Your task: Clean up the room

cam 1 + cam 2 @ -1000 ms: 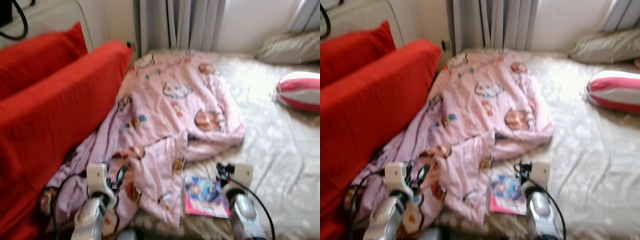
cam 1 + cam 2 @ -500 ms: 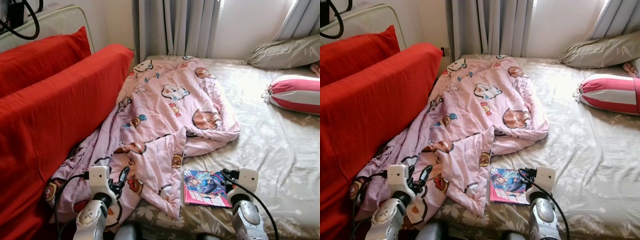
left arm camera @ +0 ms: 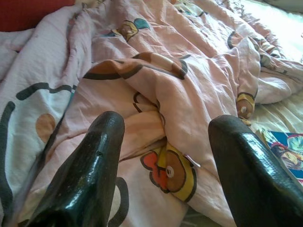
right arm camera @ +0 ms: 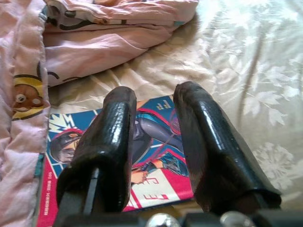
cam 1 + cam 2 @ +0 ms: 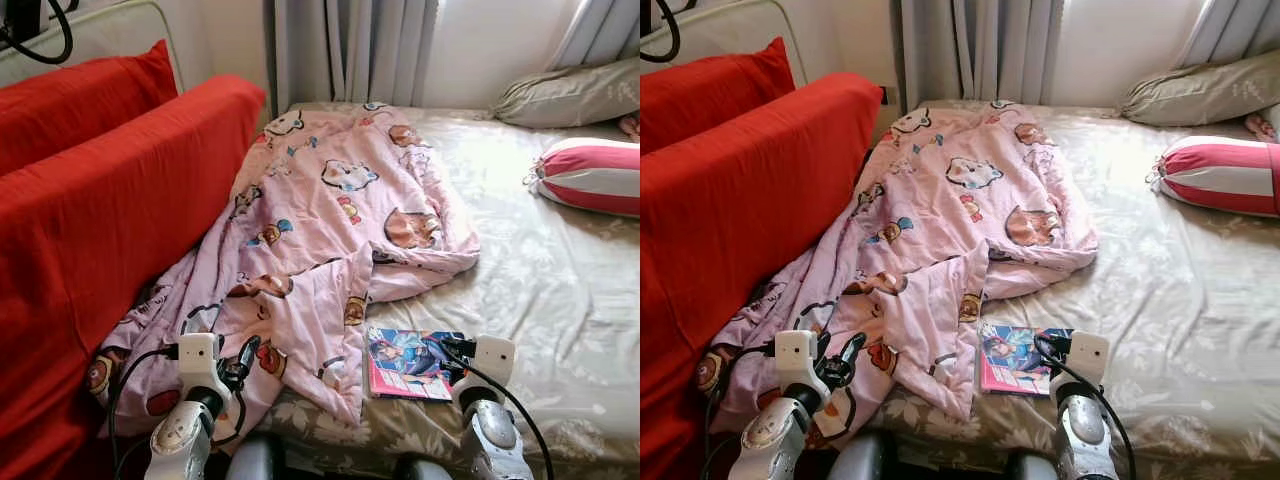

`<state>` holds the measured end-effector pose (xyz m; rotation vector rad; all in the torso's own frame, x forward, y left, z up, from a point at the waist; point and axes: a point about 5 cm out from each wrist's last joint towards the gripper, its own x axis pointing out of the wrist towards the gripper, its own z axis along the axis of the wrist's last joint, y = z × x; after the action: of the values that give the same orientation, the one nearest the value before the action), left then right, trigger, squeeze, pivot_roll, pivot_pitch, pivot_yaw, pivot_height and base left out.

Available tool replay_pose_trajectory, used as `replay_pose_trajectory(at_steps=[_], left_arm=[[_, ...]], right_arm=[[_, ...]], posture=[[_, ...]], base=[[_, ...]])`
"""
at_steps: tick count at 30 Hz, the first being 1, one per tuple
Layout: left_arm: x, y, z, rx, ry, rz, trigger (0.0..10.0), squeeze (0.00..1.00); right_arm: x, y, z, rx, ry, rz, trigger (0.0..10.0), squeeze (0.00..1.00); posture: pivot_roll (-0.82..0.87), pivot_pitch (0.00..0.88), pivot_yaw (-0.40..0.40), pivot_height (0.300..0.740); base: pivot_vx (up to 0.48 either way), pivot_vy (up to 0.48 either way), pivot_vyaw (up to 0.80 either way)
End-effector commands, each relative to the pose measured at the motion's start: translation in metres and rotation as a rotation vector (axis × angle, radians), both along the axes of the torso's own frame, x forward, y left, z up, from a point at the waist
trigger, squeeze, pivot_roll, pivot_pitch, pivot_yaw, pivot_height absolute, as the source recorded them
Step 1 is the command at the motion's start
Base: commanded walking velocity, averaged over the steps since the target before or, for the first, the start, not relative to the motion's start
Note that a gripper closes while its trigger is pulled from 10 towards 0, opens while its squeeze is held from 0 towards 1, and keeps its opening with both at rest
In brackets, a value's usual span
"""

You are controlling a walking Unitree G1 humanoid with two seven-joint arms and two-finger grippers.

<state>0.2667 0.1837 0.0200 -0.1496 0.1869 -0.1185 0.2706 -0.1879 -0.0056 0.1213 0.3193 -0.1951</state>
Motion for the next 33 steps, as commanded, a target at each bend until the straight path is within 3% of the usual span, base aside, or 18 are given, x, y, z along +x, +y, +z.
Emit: replay_pose_trajectory(at_steps=[1, 23, 27, 33], left_arm=[[0.0, 0.002, 0.003, -0.003, -0.009, 0.004, 10.0, 0.0], [-0.003, 0.004, -0.001, -0.006, 0.014, 0.001, 10.0, 0.0], [-0.003, 0.004, 0.0, -0.005, 0.013, 0.003, 10.0, 0.0], [-0.003, 0.007, 0.002, -0.002, 0.008, 0.002, 10.0, 0.0]], right_arm=[[0.003, -0.001, 0.002, -0.004, -0.002, -0.004, 10.0, 0.0], [0.004, 0.011, -0.003, 0.013, 0.04, 0.029, 10.0, 0.0], [0.005, 0.013, -0.002, 0.022, 0.036, 0.041, 10.0, 0.0], [0.005, 0.008, -0.002, 0.084, 0.026, -0.025, 10.0, 0.0]], posture=[[0.07, 0.025, 0.011, 0.62], [0.07, 0.059, 0.021, 0.61], [0.07, 0.056, 0.023, 0.59], [0.09, 0.085, 0.035, 0.59]], base=[[0.0, 0.0, 0.0], [0.0, 0.0, 0.0], [0.0, 0.0, 0.0], [0.0, 0.0, 0.0]])
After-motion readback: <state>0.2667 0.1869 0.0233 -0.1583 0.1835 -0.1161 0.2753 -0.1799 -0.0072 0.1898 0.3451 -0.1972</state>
